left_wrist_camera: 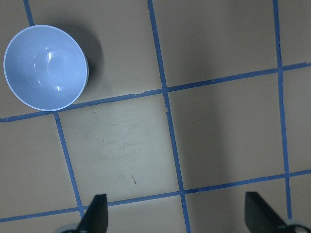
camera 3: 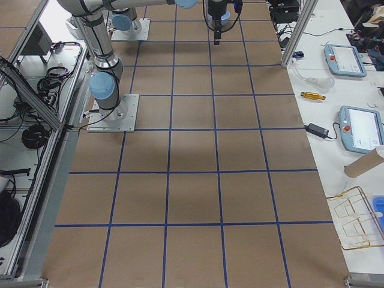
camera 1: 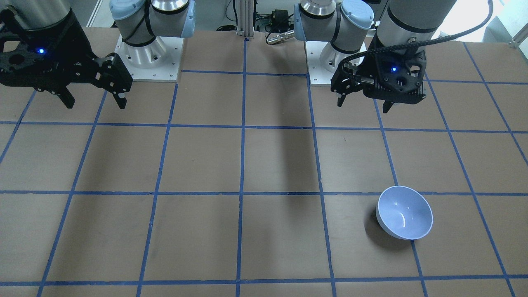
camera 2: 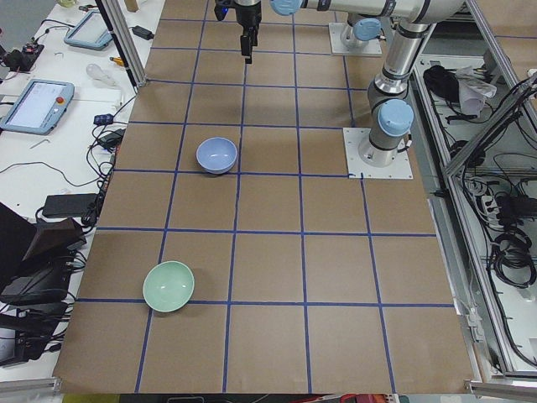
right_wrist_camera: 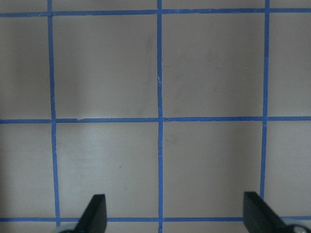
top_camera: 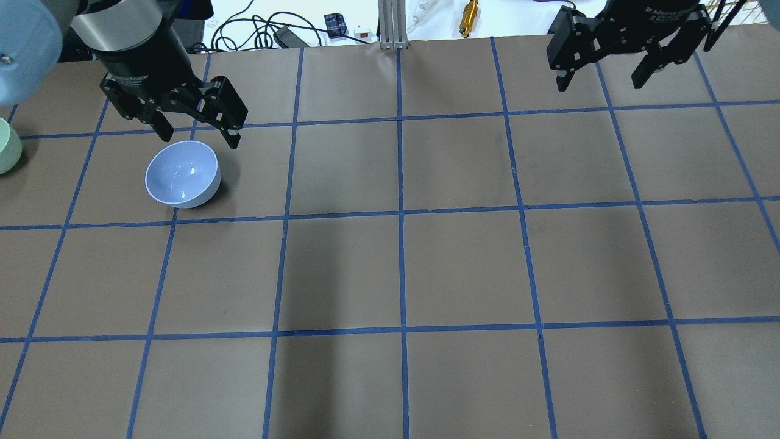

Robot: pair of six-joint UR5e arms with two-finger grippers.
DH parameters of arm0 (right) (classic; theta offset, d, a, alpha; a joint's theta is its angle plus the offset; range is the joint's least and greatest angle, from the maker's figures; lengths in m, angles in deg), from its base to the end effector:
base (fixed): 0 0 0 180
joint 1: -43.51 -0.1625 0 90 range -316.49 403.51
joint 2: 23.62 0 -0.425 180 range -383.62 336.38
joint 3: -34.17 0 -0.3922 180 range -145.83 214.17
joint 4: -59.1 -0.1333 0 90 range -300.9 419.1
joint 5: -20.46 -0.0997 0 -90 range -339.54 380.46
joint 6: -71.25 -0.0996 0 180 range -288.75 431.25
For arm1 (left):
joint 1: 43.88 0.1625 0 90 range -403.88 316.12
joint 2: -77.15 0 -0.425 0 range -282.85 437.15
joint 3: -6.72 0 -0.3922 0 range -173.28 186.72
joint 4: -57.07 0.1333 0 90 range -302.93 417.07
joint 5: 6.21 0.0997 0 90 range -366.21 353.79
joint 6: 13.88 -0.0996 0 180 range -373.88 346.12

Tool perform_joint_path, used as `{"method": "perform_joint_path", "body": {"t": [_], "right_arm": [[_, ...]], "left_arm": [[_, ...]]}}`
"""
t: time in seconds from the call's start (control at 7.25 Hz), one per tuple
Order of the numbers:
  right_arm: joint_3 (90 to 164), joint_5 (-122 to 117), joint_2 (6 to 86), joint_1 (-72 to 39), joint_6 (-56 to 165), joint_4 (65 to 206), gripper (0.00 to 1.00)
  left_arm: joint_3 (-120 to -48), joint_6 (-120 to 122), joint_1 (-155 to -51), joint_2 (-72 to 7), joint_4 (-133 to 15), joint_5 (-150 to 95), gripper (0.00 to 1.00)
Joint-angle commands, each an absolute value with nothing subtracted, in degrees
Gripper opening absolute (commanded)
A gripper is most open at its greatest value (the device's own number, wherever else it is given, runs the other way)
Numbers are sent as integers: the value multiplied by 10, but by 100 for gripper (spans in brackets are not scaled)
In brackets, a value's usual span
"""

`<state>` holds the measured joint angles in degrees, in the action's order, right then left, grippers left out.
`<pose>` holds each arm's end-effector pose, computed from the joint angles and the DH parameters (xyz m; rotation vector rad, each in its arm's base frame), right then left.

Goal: Stack green bowl on blue bowl
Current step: 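Move the left gripper away from the blue bowl toward the green bowl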

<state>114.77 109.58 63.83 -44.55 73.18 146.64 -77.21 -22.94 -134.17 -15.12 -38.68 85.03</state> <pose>0.1173 -0.5196 0.5422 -0.0006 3.1265 -0.1206 -0.1337 -0.5038 0.5102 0.2550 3.1117 0.0556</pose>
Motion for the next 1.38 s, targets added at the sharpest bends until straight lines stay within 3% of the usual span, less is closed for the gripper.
{"method": "perform_joint_path", "body": {"t": [0.0, 0.83, 1.24], "right_arm": [[1148, 1097, 638, -446, 732, 1466, 100], [1148, 1096, 638, -446, 732, 1466, 100], [1148, 1097, 637, -446, 733, 1466, 100]], "left_arm": [[-776, -228, -1342, -146, -390, 851, 100], [-775, -220, -1328, -152, -346, 846, 100], [-763, -490, -1192, -159, -360, 852, 100]]}}
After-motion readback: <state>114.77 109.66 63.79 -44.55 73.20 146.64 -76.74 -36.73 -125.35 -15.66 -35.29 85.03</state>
